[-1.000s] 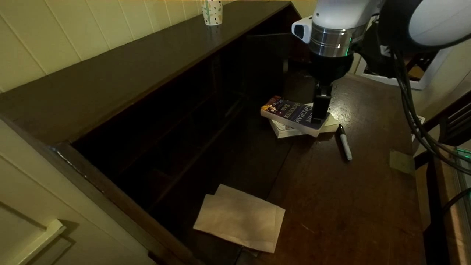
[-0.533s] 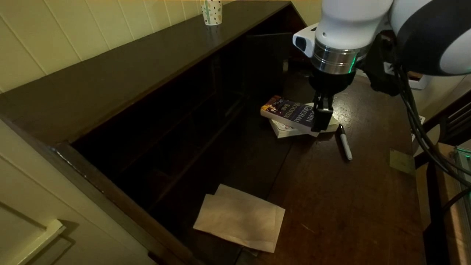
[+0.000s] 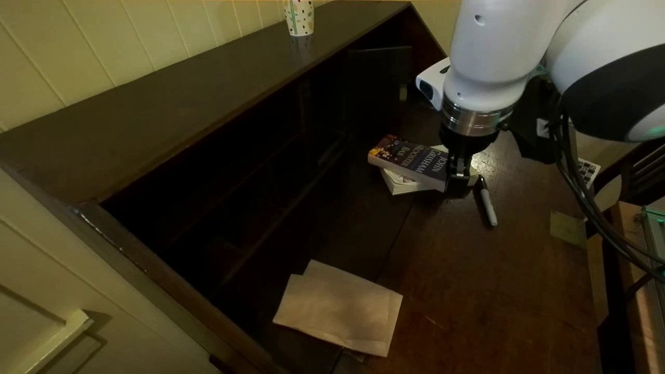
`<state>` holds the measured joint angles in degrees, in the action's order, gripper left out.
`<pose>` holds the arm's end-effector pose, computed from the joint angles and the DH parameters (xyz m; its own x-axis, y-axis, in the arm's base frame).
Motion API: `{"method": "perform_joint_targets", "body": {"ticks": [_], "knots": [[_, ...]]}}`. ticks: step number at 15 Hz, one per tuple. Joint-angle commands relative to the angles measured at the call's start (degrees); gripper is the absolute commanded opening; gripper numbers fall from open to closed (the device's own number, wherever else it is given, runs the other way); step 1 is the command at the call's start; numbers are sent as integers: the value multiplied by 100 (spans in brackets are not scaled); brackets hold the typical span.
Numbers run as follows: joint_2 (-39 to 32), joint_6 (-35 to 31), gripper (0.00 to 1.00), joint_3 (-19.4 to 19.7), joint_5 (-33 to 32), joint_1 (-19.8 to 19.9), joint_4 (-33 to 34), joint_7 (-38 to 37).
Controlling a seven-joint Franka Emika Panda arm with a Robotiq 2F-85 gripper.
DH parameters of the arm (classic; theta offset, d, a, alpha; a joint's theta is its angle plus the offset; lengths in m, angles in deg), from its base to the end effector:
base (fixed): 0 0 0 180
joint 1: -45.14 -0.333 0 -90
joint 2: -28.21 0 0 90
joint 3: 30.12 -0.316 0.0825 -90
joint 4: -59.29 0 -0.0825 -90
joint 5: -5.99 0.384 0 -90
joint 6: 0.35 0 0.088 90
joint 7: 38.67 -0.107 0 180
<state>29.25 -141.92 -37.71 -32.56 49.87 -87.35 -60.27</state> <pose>0.4410 0.0234 0.2669 0.9763 0.2149 -0.0260 0.2078 -0.8967 0.3909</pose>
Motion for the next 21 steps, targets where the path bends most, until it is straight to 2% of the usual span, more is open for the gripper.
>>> {"method": "perform_joint_targets", "body": {"ticks": [1, 10, 21], "knots": [[-373, 57, 100, 255, -677, -249, 145, -729], [-942, -32, 100, 642, -1957, -545, 421, -1924], [-1532, 65, 100, 702, -2653, -750, 778, -2399]]}}
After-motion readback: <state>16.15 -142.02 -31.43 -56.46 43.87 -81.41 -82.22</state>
